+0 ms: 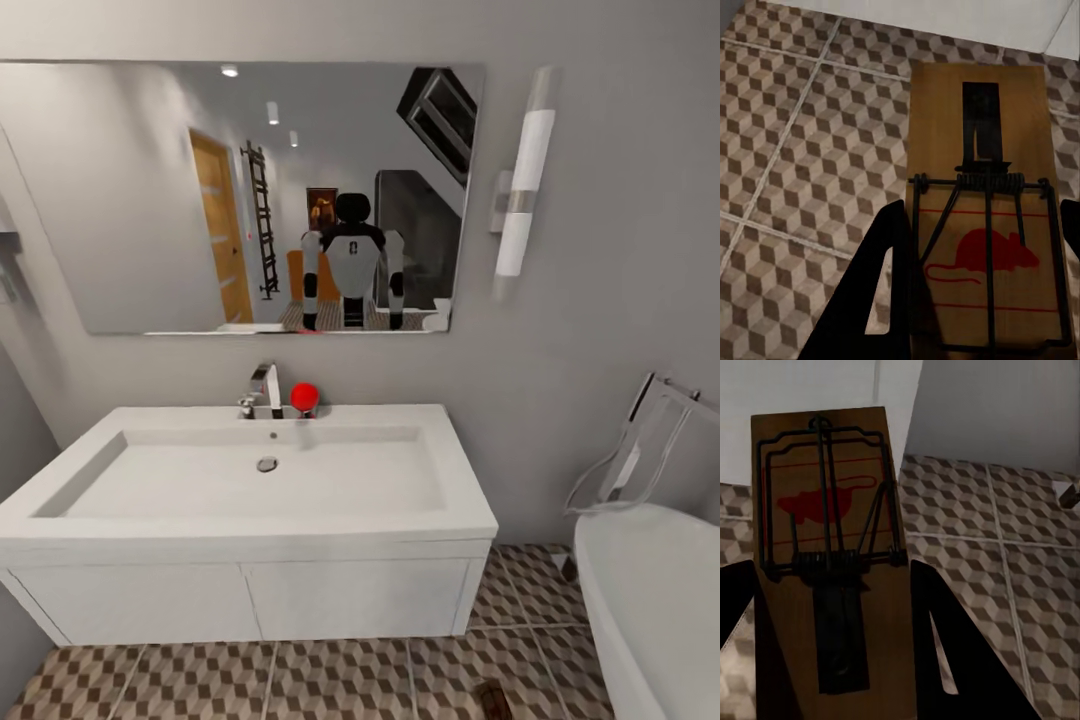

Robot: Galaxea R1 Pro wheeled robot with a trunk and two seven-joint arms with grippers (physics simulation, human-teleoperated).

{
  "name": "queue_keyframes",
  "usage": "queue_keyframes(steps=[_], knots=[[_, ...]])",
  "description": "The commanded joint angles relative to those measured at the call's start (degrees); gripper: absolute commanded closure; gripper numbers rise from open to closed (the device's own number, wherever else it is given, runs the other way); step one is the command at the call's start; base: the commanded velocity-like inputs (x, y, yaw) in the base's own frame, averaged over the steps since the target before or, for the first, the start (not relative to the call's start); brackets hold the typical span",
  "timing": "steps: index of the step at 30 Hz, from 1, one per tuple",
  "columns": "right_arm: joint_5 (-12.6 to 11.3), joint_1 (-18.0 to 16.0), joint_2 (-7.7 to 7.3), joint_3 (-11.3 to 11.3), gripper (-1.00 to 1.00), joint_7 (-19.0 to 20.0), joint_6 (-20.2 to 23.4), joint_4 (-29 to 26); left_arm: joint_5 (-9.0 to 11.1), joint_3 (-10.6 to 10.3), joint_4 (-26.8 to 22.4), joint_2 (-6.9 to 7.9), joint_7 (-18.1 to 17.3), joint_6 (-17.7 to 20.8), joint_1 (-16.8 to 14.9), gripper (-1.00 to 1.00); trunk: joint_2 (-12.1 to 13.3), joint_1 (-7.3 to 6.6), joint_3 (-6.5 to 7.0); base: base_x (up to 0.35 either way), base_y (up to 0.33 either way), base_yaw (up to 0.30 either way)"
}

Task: Take the four mousetraps from the cabinet in the bathroom and place them on the bathroom floor. Make sure all four end up on the same floor surface, and ensure that at least two of them are either under or directly next to the same bathroom sink.

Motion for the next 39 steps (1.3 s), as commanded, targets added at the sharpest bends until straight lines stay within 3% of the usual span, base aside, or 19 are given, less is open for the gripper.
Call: queue_keyframes(steps=[1, 39], knots=[[0.42, -0.11, -0.03, -0.2, 1.0, -0.25, -0.3, 0.25, -0.08, -0.48, 0.17, -0.03, 0.45, -0.24, -0.08, 1.0, -0.05, 0.03, -0.07, 0.272, 0.179, 0.0], [0.49, -0.12, 0.06, -0.36, 1.0, -0.48, -0.43, 0.25, -0.08, -0.48, 0.17, -0.45, 0.63, -0.11, -0.08, 1.0, -0.05, 0.03, -0.07, 0.024, 0.018, 0.03]])
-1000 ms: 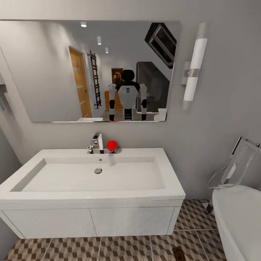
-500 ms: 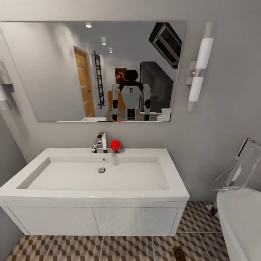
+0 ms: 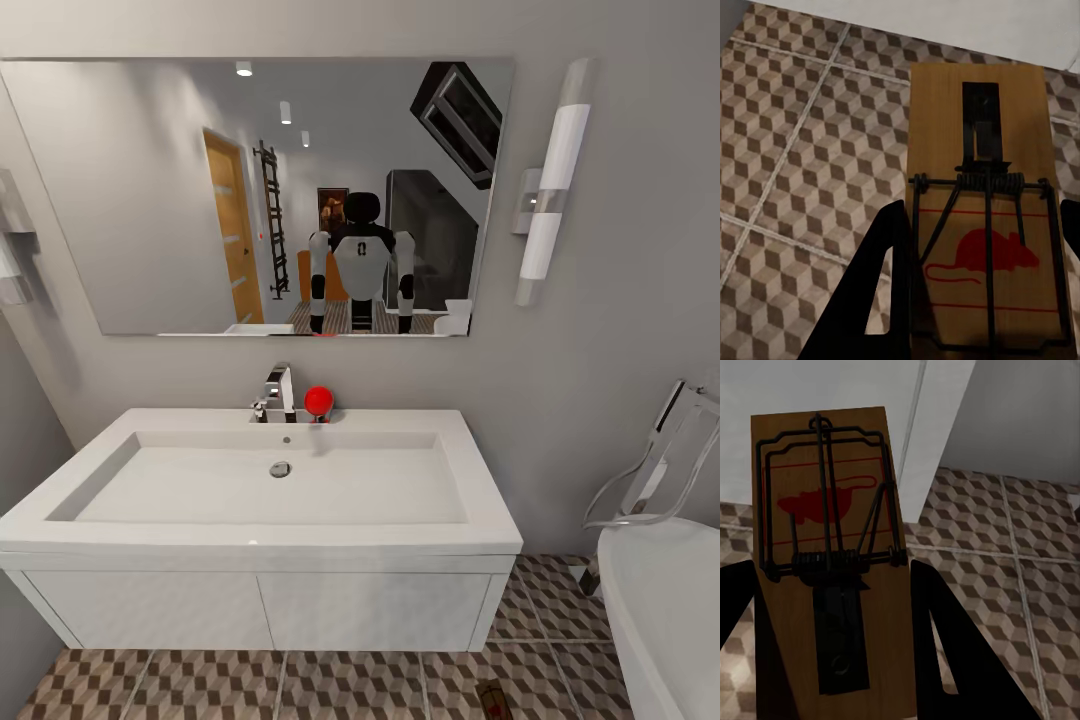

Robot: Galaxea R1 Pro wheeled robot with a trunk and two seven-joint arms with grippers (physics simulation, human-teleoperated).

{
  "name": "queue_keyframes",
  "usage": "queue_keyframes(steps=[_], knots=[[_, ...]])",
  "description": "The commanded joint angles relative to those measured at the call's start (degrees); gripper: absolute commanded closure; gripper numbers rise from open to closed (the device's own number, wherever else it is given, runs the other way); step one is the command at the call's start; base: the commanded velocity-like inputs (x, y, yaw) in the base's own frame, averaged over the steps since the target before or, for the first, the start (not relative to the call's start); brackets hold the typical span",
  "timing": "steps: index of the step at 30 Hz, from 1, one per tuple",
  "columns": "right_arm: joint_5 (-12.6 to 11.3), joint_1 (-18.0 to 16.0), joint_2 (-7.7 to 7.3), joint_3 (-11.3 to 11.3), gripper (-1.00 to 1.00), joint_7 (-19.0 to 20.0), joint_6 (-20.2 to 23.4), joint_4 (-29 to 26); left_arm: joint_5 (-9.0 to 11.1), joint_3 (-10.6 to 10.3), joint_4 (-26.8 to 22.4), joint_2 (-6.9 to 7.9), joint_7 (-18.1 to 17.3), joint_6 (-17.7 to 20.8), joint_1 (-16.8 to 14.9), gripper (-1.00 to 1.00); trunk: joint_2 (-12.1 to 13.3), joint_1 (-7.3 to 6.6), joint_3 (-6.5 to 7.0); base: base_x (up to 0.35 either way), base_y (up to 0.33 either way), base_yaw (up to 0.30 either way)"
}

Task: Take the four mousetraps from the cabinet in the bathroom and place them on the bathroom floor. Make sure all four end up on the same floor surface, and ensure that at least two of them are either under or directly next to the same bathroom sink.

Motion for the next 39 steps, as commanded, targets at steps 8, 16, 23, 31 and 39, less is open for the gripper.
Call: queue_keyframes(steps=[8, 16, 23, 31, 39], knots=[[0.46, -0.1, -0.04, -0.12, 1.0, 0.03, -0.22, 0.25, -0.08, -0.48, 0.18, -0.04, 0.44, -0.2, -0.09, 1.0, -0.05, 0.01, -0.07, 0.0, 0.0, 0.0], [0.46, -0.09, -0.22, -0.03, 1.0, 0.07, -0.23, 0.25, -0.08, -0.48, 0.18, -0.01, 0.52, -0.2, -0.09, 1.0, -0.05, 0.01, -0.07, 0.0, 0.0, 0.0], [0.27, -0.09, -0.28, -0.1, 1.0, -0.25, -0.24, 0.26, -0.08, -0.48, 0.18, 0.12, 0.46, -0.2, -0.09, 1.0, -0.05, 0.01, -0.07, 0.042, 0.007, 0.0], [0.18, -0.1, -0.28, -0.11, 1.0, -0.29, -0.24, 0.25, -0.08, -0.48, 0.18, 0.21, 0.41, -0.2, -0.09, 1.0, -0.05, 0.01, -0.07, 0.216, 0.099, 0.0], [0.18, -0.1, -0.28, -0.11, 1.0, -0.29, -0.16, 0.25, -0.08, -0.48, 0.18, 0.12, 0.52, -0.2, -0.09, 1.0, -0.05, 0.01, -0.07, 0.017, 0.01, 0.0]])
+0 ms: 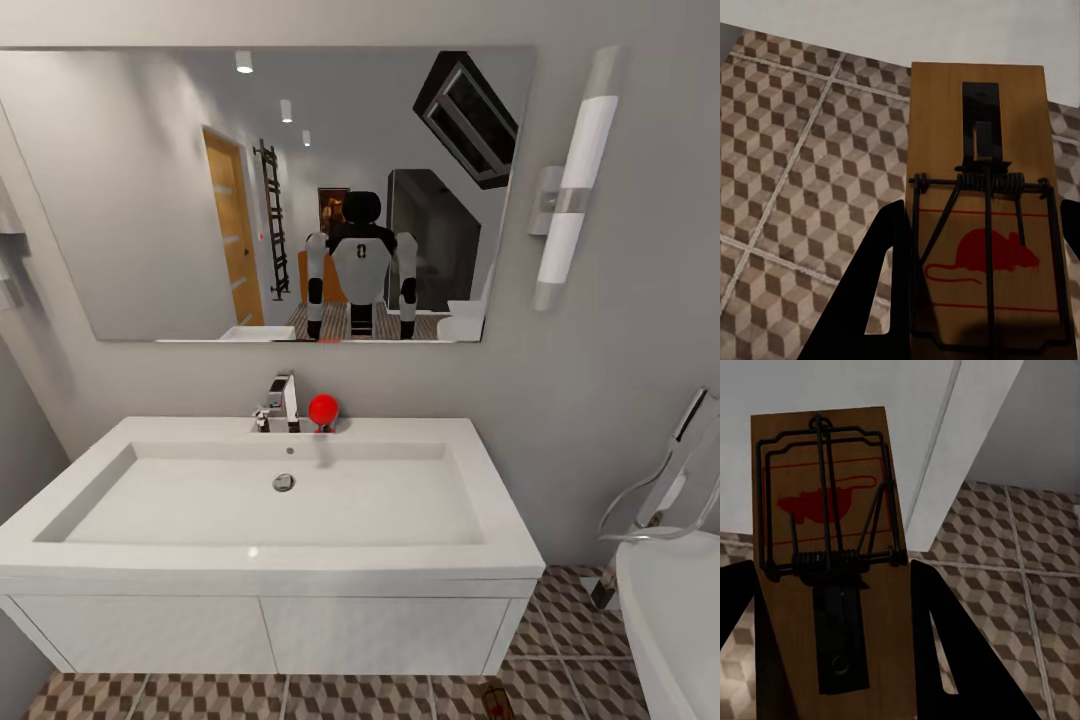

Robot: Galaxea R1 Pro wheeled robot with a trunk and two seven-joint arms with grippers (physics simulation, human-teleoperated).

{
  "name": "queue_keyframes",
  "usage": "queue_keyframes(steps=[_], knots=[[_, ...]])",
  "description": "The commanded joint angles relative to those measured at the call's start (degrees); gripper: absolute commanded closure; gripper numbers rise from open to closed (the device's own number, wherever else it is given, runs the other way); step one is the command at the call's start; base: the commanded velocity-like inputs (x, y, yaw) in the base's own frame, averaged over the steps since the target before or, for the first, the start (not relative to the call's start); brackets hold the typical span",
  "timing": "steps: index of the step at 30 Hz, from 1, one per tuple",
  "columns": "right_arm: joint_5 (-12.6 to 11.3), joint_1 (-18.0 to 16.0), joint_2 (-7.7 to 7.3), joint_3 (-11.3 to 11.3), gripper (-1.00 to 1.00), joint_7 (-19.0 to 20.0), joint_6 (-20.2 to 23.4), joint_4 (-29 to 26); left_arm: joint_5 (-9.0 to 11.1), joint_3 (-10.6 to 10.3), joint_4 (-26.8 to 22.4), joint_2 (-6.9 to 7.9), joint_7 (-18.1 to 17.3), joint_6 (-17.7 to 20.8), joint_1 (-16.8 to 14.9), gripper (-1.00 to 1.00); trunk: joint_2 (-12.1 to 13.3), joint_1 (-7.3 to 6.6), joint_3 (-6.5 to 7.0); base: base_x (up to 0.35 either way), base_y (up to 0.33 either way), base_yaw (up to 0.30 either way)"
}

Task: Take the four mousetraps from the cabinet in the bathroom and place them on the bathroom floor. Make sure all four end up on the same floor surface, and ensure that at least two of them are either under or directly next to the same bathroom sink.

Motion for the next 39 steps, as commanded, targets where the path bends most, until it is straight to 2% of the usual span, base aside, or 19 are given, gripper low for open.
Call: queue_keyframes(steps=[1, 20, 23, 29, 33, 39], knots=[[0.41, -0.11, -0.04, -0.2, 1.0, -0.25, -0.29, 0.25, -0.08, -0.48, 0.18, -0.02, 0.46, -0.26, -0.08, 1.0, -0.05, 0.01, -0.07, 0.001, 0.001, 0.0], [0.41, -0.12, -0.1, -0.19, 1.0, -0.09, -0.29, 0.24, -0.08, -0.48, 0.18, -0.18, 0.46, -0.26, -0.08, 1.0, -0.05, 0.01, -0.07, 0.0, 0.0, 0.0], [0.55, -1.11, 0.88, -0.31, 1.0, -0.42, 0.77, -0.74, -0.97, -0.42, -0.8, -1.17, 1.07, 0.71, -0.6, 1.0, -0.05, 0.01, -0.07, 0.0, 0.0, 0.0], [0.59, -3.06, 2.82, -0.29, 1.0, -0.51, 0.33, 0.22, 0.16, -0.49, -0.55, -3.1, 0.11, -0.6, -0.36, 1.0, -0.45, 0.23, -0.25, 0.0, 0.0, 0.0], [0.59, -4.36, 2.97, -0.28, 1.0, -0.48, 0.33, 0.3, 0.32, -0.35, -0.45, -4.39, 0.32, -1.89, -0.35, 1.0, -2.06, 1.1, -0.97, 0.0, 0.0, 0.0], [0.59, -4.49, 3.0, -0.28, 1.0, -0.43, 0.33, 0.33, 0.35, -0.19, -0.43, -6.13, 0.42, -2.37, -0.35, 1.0, -4.46, 2.42, -2.04, 0.0, 0.0, 0.0]])
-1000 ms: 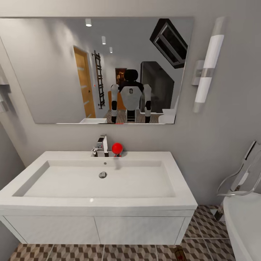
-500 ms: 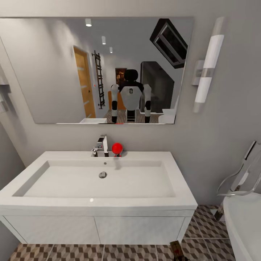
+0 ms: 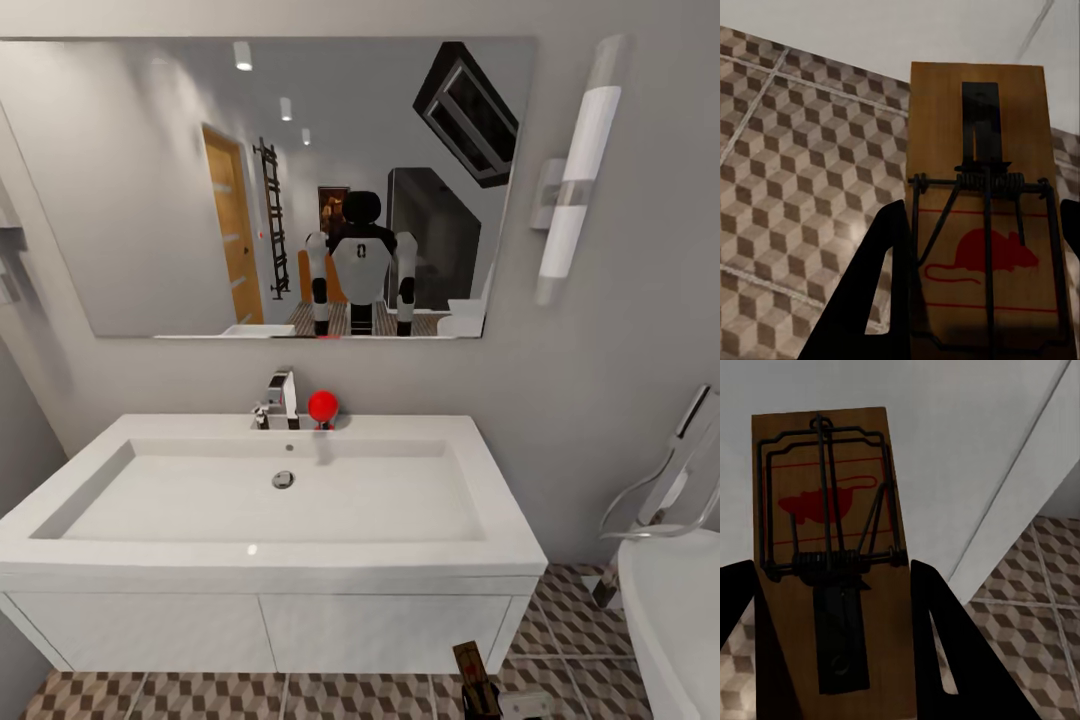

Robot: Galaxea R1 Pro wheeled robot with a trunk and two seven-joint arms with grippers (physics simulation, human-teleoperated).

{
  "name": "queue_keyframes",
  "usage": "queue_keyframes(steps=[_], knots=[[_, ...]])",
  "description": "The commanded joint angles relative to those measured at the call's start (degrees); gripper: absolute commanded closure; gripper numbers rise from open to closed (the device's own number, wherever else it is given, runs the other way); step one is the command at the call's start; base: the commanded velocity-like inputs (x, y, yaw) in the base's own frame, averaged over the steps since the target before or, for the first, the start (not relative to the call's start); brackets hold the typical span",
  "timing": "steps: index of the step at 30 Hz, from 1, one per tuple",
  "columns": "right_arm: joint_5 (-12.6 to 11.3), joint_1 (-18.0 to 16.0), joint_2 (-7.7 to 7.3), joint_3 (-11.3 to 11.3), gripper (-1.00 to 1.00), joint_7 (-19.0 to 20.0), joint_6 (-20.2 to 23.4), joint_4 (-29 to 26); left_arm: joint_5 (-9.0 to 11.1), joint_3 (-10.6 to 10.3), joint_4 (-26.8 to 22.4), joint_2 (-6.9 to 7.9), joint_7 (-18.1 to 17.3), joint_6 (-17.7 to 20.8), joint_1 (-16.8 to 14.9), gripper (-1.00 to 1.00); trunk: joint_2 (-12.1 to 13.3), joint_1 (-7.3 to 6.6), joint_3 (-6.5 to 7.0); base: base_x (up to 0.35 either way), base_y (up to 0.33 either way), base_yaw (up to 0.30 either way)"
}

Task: Take the four mousetraps from the cabinet in the bathroom and place them on the bathroom floor. Make sure all four end up on the same floor surface, and ensure that at least two of them are either under or directly next to the same bathroom sink.

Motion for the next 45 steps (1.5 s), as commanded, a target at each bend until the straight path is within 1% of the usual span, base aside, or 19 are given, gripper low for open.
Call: queue_keyframes(steps=[1, 4, 7, 9, 12, 13, 14, 15, 16, 19, 20, 26, 33, 45], knots=[[0.42, -0.09, -0.02, -0.23, 1.0, -0.28, -0.26, 0.21, -0.11, -0.44, 0.2, -0.04, 0.58, -0.29, -0.09, 1.0, -0.46, 0.23, -0.25, 0.0, 0.0, 0.0], [0.46, 0.01, 0.03, -0.23, 1.0, -0.29, -0.29, 0.21, -0.11, -0.4, 0.2, 0.18, 0.6, -0.29, -0.09, 1.0, -1.67, 0.89, -0.79, 0.0, 0.0, 0.0], [0.48, 0.07, 0.22, -0.23, 1.0, -0.3, -0.27, 0.21, -0.04, -0.4, 0.14, 0.73, 0.67, -0.29, -0.09, 1.0, -2.87, 1.55, -1.33, 0.0, 0.0, 0.0], [0.4, 0.11, 0.21, -0.27, 1.0, -0.38, -0.26, 0.27, -0.03, -0.43, -0.19, 1.39, 0.86, -0.29, -0.09, 1.0, -3.67, 1.99, -1.69, 0.0, 0.0, 0.0], [0.35, 0.5, 0.19, -0.3, 1.0, -0.54, 0.7, 0.29, -0.22, -0.54, -3.99, 3.58, 2.16, 0.18, -0.1, 1.0, -4.88, 2.65, -2.23, 0.0, 0.0, 0.0], [0.34, 0.61, 0.19, -0.31, 1.0, -0.57, 2.4, 0.3, -0.3, -0.56, -5.94, 4.74, 3.11, 0.41, -0.1, 1.0, -5.28, 2.87, -2.41, 0.0, 0.0, 0.0], [0.34, 0.64, 0.19, -0.31, 1.0, -0.61, 4.01, 0.3, -0.32, -0.59, -6.99, 5.43, 3.86, 0.72, -0.1, 1.0, -5.68, 3.09, -2.59, 0.0, 0.0, 0.0], [0.34, 0.66, 0.19, -0.31, 1.0, -0.62, 5.83, 0.27, -0.34, -0.62, -7.99, 5.99, 4.57, 1.46, -0.1, 1.0, -6.08, 3.31, -2.76, 0.0, 0.0, 0.0], [0.37, 0.68, 0.19, -0.31, 1.0, -0.55, 8.15, 0.24, -0.4, -0.64, -9.79, 6.63, 5.44, 3.51, -0.12, 1.0, -6.48, 3.53, -2.94, 0.0, 0.0, 0.0], [0.35, 0.71, 0.14, -0.35, 1.0, -0.41, 10.41, 0.22, -0.45, -0.6, -15.12, 7.83, 6.32, 9.63, -0.1, 1.0, -7.68, 4.18, -3.48, 0.0, 0.0, 0.0], [0.34, 0.72, 0.0, -0.37, 1.0, -0.39, 10.65, 0.22, -0.46, -0.59, -16.09, 8.13, 6.44, 10.58, -0.11, 1.0, -8.08, 4.4, -3.66, 0.0, 0.0, 0.0], [0.34, 0.86, -0.16, -0.4, 1.0, -0.77, 11.12, 0.3, -0.46, -0.24, -16.4, 8.34, 6.49, 11.53, -0.12, 1.0, -10.49, 5.72, -4.74, 0.0, 0.0, 0.0], [0.37, 0.87, -0.2, -0.36, 1.0, -0.64, 11.08, 0.24, -0.46, -0.29, -14.31, 8.41, 6.49, 11.11, -0.1, 1.0, -13.3, 7.26, -6.0, 0.0, 0.0, 0.0], [0.48, 0.87, -0.16, -0.34, 1.0, -0.37, 10.92, 0.18, -0.39, -0.17, -14.04, 8.59, 6.41, 11.15, -0.11, 1.0, -18.11, 9.89, -8.15, 0.0, 0.0, 0.0]])
